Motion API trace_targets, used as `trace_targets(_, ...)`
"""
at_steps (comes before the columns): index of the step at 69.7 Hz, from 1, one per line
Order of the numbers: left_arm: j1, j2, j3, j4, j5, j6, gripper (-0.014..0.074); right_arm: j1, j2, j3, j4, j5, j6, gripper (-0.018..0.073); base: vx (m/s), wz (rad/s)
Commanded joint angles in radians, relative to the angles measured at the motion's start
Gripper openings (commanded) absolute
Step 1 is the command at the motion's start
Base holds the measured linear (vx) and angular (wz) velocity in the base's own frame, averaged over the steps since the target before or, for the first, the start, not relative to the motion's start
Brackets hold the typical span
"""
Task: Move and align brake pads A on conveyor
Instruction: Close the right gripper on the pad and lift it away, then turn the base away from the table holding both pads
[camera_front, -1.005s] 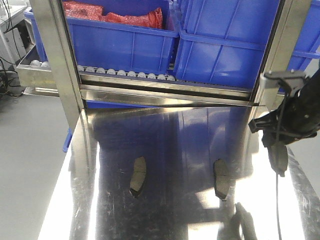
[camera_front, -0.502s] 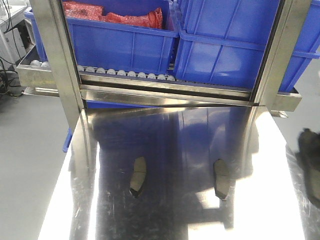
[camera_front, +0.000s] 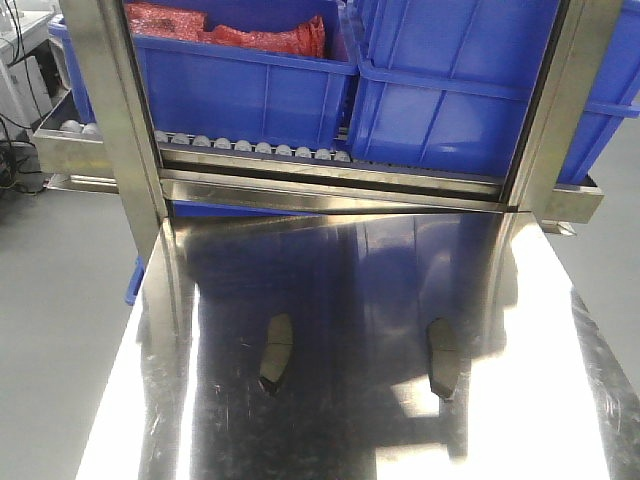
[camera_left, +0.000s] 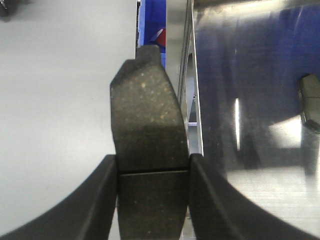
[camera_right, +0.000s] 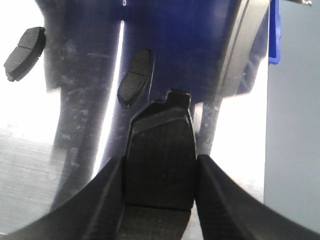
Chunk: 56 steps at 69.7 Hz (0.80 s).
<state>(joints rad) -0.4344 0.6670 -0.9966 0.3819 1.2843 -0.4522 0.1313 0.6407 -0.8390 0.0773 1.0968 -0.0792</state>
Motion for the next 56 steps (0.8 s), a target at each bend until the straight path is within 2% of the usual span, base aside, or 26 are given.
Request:
trace_targets(1,-0.001,0.002,-0.025,0.034,-0.054,-0.008,-0.0006,0.000,-0.009,-0.027,0.007,-0.084,0.003,-0.0007,0.00,0.00)
trace_targets(56,-0.001,0.002,-0.025,0.034,-0.054,-0.008,-0.0006,0.000,-0.009,-0.027,0.024,-0.085,0.003,-0.0007,0.00,0.00)
